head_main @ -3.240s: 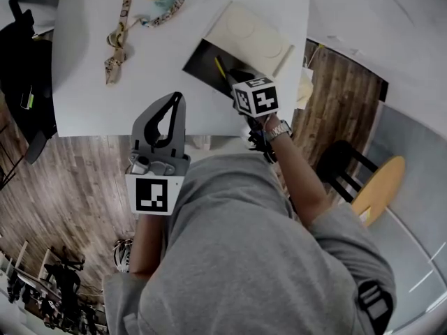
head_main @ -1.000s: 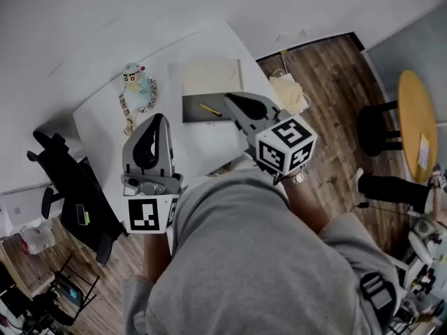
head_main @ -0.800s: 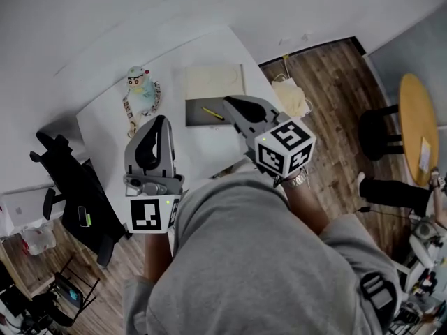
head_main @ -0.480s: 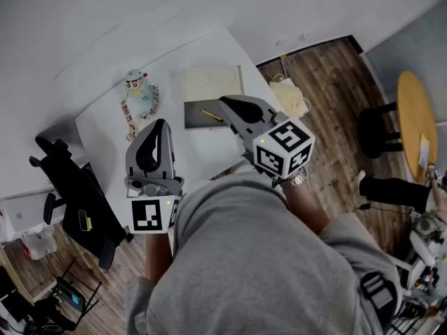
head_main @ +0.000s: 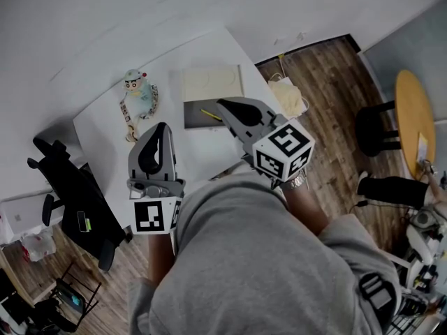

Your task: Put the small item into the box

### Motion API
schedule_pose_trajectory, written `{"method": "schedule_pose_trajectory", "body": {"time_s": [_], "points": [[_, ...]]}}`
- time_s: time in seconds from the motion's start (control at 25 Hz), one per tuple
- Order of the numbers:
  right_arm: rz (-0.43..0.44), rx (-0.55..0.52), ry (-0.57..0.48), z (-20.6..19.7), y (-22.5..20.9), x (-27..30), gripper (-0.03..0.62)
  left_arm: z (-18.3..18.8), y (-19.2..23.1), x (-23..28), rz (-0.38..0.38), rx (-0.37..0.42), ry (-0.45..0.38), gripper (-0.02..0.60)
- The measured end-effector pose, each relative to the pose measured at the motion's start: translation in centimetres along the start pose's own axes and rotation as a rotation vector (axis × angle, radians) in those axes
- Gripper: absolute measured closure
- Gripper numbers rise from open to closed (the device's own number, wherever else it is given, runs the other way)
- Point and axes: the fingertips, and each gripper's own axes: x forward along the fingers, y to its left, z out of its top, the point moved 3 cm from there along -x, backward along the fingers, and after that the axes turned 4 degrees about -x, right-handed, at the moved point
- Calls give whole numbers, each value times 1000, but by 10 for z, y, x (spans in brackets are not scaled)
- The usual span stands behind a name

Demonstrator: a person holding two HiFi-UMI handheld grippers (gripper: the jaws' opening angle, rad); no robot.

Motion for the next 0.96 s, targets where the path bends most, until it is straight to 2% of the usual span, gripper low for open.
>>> {"method": "schedule_pose_trajectory", "body": {"time_s": [0.96], "points": [[13,-19,40,-12,2,5,562,-11,3,-2,-4,-26,11,549]]}}
